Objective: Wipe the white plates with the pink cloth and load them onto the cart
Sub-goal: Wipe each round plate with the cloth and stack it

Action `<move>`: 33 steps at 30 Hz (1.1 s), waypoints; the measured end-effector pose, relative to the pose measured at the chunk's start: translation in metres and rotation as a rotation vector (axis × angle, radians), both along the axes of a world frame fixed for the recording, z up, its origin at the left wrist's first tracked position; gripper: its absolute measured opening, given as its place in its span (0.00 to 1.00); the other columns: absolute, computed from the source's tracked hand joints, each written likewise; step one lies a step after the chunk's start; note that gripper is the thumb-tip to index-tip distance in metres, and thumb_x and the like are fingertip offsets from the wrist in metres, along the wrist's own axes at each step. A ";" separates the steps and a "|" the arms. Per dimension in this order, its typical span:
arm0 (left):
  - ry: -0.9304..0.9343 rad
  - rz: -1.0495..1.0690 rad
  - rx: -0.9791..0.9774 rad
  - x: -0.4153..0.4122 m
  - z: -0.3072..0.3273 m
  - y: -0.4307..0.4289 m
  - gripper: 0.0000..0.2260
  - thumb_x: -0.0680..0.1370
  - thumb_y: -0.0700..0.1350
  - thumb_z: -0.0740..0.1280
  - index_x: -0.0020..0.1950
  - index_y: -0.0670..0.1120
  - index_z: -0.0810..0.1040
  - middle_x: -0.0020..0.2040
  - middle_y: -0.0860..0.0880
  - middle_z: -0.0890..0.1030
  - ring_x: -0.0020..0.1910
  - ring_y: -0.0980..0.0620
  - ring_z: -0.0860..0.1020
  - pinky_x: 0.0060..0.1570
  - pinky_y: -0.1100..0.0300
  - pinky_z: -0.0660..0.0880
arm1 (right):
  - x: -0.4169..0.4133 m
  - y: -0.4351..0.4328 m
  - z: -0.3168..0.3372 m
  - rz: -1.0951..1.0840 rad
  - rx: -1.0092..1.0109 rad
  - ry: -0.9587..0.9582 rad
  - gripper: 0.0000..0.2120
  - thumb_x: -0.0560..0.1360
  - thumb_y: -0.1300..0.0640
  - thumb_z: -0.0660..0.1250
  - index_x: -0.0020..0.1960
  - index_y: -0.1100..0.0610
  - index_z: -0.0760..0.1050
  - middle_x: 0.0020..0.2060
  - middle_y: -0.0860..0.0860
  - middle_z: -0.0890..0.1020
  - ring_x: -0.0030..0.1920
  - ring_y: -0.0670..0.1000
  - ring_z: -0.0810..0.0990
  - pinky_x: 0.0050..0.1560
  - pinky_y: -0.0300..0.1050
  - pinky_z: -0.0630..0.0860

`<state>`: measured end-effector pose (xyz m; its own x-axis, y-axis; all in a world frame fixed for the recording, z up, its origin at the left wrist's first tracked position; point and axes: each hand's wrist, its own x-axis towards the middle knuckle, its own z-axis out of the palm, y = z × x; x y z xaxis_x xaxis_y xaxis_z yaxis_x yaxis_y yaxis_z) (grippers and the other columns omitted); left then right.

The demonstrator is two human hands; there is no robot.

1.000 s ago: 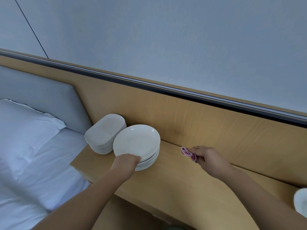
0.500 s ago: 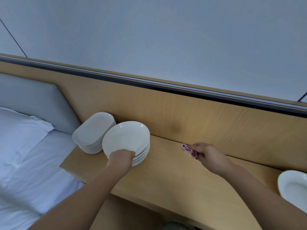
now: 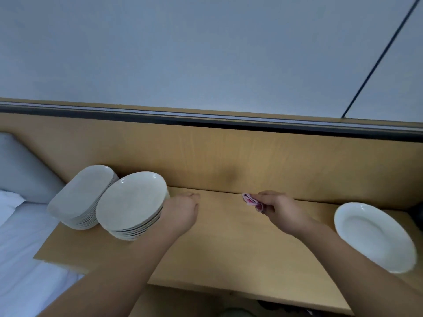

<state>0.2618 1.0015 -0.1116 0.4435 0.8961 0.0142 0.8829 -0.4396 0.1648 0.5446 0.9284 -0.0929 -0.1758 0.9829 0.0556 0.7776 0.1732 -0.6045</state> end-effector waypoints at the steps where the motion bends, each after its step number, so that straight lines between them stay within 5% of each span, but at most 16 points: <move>1: 0.004 -0.029 -0.009 0.017 0.000 0.001 0.17 0.81 0.48 0.55 0.70 0.49 0.71 0.64 0.50 0.76 0.59 0.47 0.75 0.50 0.55 0.74 | 0.011 -0.008 0.001 -0.031 0.004 0.004 0.27 0.72 0.74 0.57 0.59 0.50 0.80 0.39 0.46 0.78 0.39 0.47 0.75 0.43 0.47 0.76; 4: 0.012 -0.131 -0.017 0.077 -0.003 -0.003 0.15 0.81 0.48 0.55 0.66 0.50 0.73 0.61 0.50 0.77 0.58 0.47 0.76 0.49 0.56 0.75 | 0.050 -0.036 0.004 -0.152 -0.022 0.019 0.26 0.73 0.74 0.57 0.61 0.50 0.79 0.40 0.46 0.79 0.41 0.45 0.74 0.43 0.39 0.74; 9: -0.010 -0.331 -0.094 0.188 -0.017 -0.023 0.09 0.80 0.46 0.56 0.52 0.46 0.75 0.50 0.47 0.79 0.49 0.43 0.79 0.40 0.56 0.71 | 0.124 -0.099 0.002 -0.393 -0.032 0.022 0.22 0.76 0.70 0.61 0.59 0.47 0.80 0.41 0.46 0.80 0.43 0.45 0.77 0.45 0.41 0.76; 15: -0.076 -0.508 -0.228 0.307 -0.046 -0.052 0.14 0.81 0.47 0.55 0.65 0.46 0.72 0.52 0.45 0.79 0.50 0.44 0.79 0.45 0.54 0.75 | 0.198 -0.162 -0.016 -0.578 -0.110 0.075 0.14 0.79 0.66 0.60 0.54 0.53 0.81 0.40 0.46 0.79 0.44 0.45 0.78 0.47 0.40 0.75; 23: -0.065 -0.326 -0.430 0.406 -0.071 -0.068 0.16 0.80 0.44 0.59 0.67 0.42 0.66 0.55 0.43 0.79 0.48 0.44 0.77 0.39 0.58 0.64 | 0.260 -0.184 -0.050 -0.569 -0.112 0.065 0.20 0.77 0.71 0.60 0.61 0.53 0.79 0.44 0.47 0.80 0.46 0.47 0.79 0.47 0.49 0.78; 33: -0.045 -0.115 -0.552 0.445 -0.084 -0.073 0.12 0.78 0.35 0.60 0.62 0.39 0.70 0.59 0.44 0.77 0.57 0.45 0.77 0.44 0.62 0.67 | 0.284 -0.182 -0.064 -0.504 -0.188 0.049 0.18 0.78 0.68 0.60 0.64 0.54 0.77 0.47 0.46 0.79 0.48 0.46 0.79 0.49 0.48 0.78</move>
<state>0.7065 0.9286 -0.1958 0.5489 0.7218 -0.4216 0.8211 -0.3709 0.4340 0.8288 0.7468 -0.1570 0.3182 0.9387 -0.1330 0.7065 -0.3283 -0.6270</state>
